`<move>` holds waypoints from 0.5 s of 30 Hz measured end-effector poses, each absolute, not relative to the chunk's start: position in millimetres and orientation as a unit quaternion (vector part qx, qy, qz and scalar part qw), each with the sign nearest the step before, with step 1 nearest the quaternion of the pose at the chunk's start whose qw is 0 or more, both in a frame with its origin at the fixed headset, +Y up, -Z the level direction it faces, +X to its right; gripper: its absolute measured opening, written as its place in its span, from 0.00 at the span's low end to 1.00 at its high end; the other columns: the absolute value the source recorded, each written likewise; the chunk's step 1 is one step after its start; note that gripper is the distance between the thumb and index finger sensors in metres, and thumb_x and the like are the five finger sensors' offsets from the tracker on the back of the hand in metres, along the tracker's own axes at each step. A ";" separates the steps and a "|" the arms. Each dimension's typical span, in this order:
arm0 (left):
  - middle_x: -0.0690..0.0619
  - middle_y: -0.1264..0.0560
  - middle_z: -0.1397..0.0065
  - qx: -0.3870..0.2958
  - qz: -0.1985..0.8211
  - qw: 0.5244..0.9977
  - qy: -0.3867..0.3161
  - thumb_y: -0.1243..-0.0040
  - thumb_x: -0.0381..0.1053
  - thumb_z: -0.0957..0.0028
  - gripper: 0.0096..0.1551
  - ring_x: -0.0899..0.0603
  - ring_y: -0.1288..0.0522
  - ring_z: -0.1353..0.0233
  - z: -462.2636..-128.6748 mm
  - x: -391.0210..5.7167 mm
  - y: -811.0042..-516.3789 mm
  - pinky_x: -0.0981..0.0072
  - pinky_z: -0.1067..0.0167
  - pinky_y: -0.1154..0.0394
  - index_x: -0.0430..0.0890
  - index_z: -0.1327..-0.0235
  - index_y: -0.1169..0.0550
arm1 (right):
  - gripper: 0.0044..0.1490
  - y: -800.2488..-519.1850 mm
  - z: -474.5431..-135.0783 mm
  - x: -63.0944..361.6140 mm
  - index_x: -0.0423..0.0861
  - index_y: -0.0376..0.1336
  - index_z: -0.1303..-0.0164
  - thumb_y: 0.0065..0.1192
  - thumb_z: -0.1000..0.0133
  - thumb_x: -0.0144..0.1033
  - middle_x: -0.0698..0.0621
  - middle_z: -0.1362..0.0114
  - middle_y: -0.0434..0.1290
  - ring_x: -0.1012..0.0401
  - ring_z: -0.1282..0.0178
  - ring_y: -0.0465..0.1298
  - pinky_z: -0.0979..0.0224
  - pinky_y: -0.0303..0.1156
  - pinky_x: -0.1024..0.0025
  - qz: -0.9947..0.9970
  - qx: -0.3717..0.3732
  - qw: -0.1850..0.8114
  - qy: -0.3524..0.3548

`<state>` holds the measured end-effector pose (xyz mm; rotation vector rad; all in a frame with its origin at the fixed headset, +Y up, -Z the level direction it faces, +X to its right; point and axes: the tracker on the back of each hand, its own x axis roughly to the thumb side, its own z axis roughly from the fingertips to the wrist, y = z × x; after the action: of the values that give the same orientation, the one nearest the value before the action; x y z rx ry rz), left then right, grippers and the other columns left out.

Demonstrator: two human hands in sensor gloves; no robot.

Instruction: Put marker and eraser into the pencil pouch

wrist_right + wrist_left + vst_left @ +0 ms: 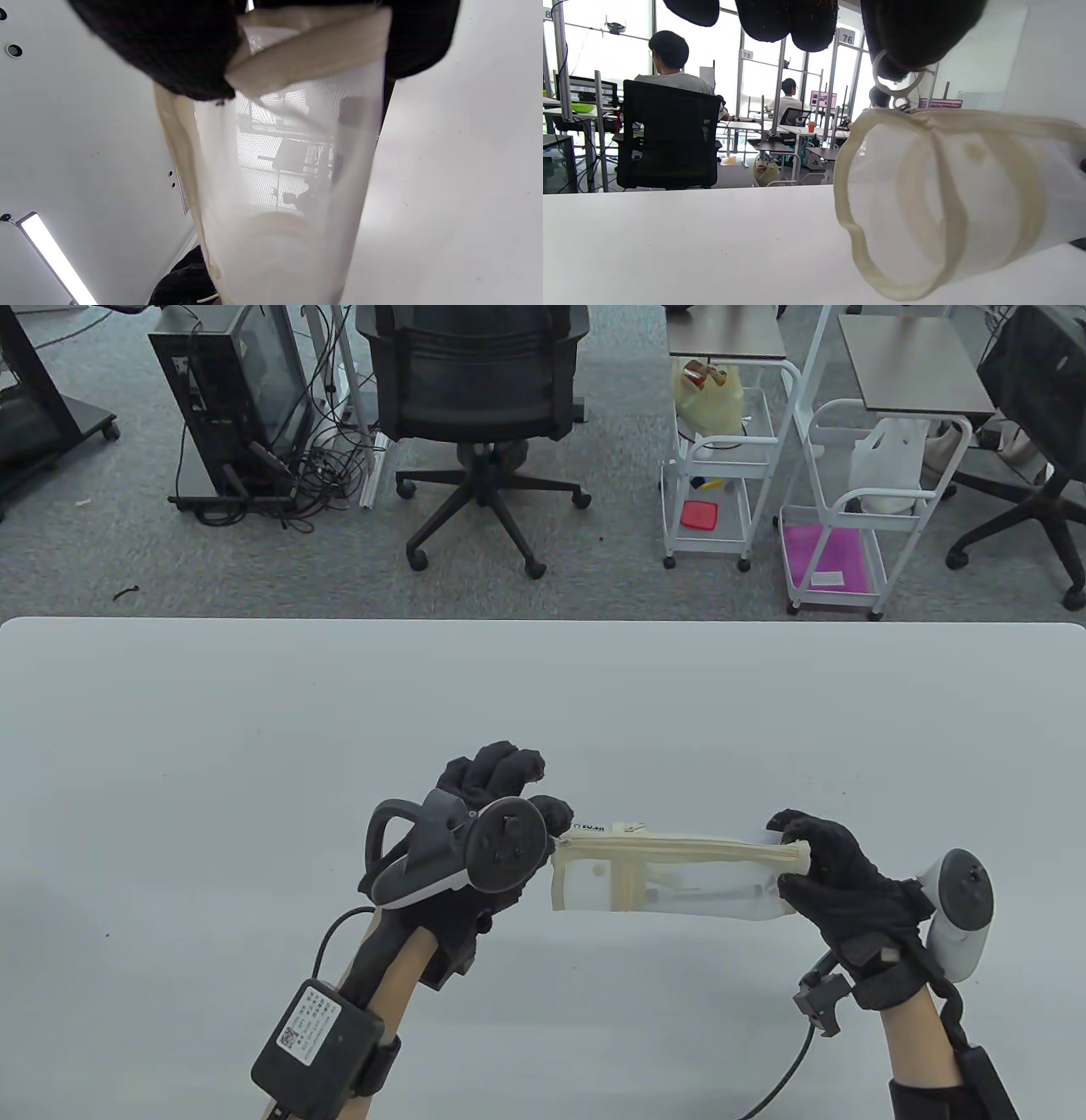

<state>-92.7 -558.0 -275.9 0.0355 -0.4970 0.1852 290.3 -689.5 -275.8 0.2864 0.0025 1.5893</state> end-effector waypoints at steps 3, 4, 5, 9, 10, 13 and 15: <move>0.46 0.42 0.11 0.057 0.156 0.951 -0.260 0.46 0.63 0.47 0.34 0.35 0.43 0.12 -269.4 -91.6 -567.4 0.32 0.21 0.42 0.65 0.24 0.32 | 0.38 -687.9 -274.3 288.5 0.53 0.61 0.33 0.75 0.55 0.39 0.44 0.20 0.59 0.42 0.27 0.71 0.36 0.72 0.41 0.734 0.129 0.666 0.002; 0.46 0.42 0.10 0.065 0.174 0.946 -0.264 0.46 0.64 0.47 0.36 0.34 0.43 0.12 -267.9 -91.5 -571.6 0.32 0.21 0.42 0.64 0.21 0.34 | 0.38 -688.3 -274.4 287.1 0.53 0.62 0.33 0.75 0.54 0.39 0.43 0.20 0.59 0.41 0.27 0.71 0.36 0.71 0.41 0.741 0.128 0.660 0.004; 0.46 0.43 0.10 0.073 0.196 0.941 -0.266 0.46 0.65 0.48 0.39 0.34 0.43 0.12 -267.0 -90.6 -577.7 0.32 0.21 0.42 0.62 0.19 0.37 | 0.38 -689.2 -274.7 285.9 0.54 0.62 0.33 0.75 0.54 0.39 0.43 0.20 0.59 0.41 0.27 0.71 0.36 0.71 0.41 0.746 0.126 0.654 0.005; 0.45 0.46 0.09 0.079 0.233 0.931 -0.272 0.46 0.66 0.48 0.46 0.33 0.44 0.12 -267.7 -88.9 -606.3 0.32 0.22 0.42 0.58 0.15 0.43 | 0.38 -698.2 -277.8 280.8 0.53 0.61 0.33 0.75 0.55 0.39 0.43 0.20 0.59 0.41 0.27 0.71 0.36 0.71 0.41 0.772 0.111 0.626 0.013; 0.45 0.46 0.08 0.075 0.231 0.932 -0.268 0.46 0.66 0.48 0.46 0.33 0.44 0.12 -268.5 -89.5 -614.6 0.32 0.21 0.42 0.58 0.15 0.43 | 0.38 -701.6 -279.2 279.6 0.53 0.61 0.33 0.75 0.55 0.39 0.43 0.20 0.59 0.41 0.27 0.71 0.36 0.71 0.41 0.778 0.105 0.619 0.016; 0.44 0.46 0.09 0.063 0.209 0.941 -0.258 0.47 0.67 0.48 0.47 0.33 0.44 0.12 -271.6 -92.4 -629.7 0.32 0.22 0.42 0.57 0.15 0.44 | 0.38 -713.1 -284.8 276.3 0.54 0.61 0.33 0.75 0.55 0.39 0.43 0.20 0.59 0.41 0.27 0.71 0.36 0.71 0.41 0.788 0.091 0.607 0.032; 0.44 0.45 0.09 0.058 0.216 0.941 -0.256 0.46 0.67 0.48 0.47 0.33 0.43 0.12 -272.0 -94.2 -637.4 0.32 0.22 0.41 0.57 0.15 0.44 | 0.38 -721.0 -287.9 274.3 0.54 0.61 0.33 0.75 0.55 0.40 0.43 0.20 0.59 0.41 0.27 0.71 0.36 0.71 0.41 0.791 0.083 0.605 0.042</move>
<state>-94.2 -637.4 -272.0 0.1181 -0.5221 0.4401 274.3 -721.0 -287.9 0.1912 0.0971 1.8302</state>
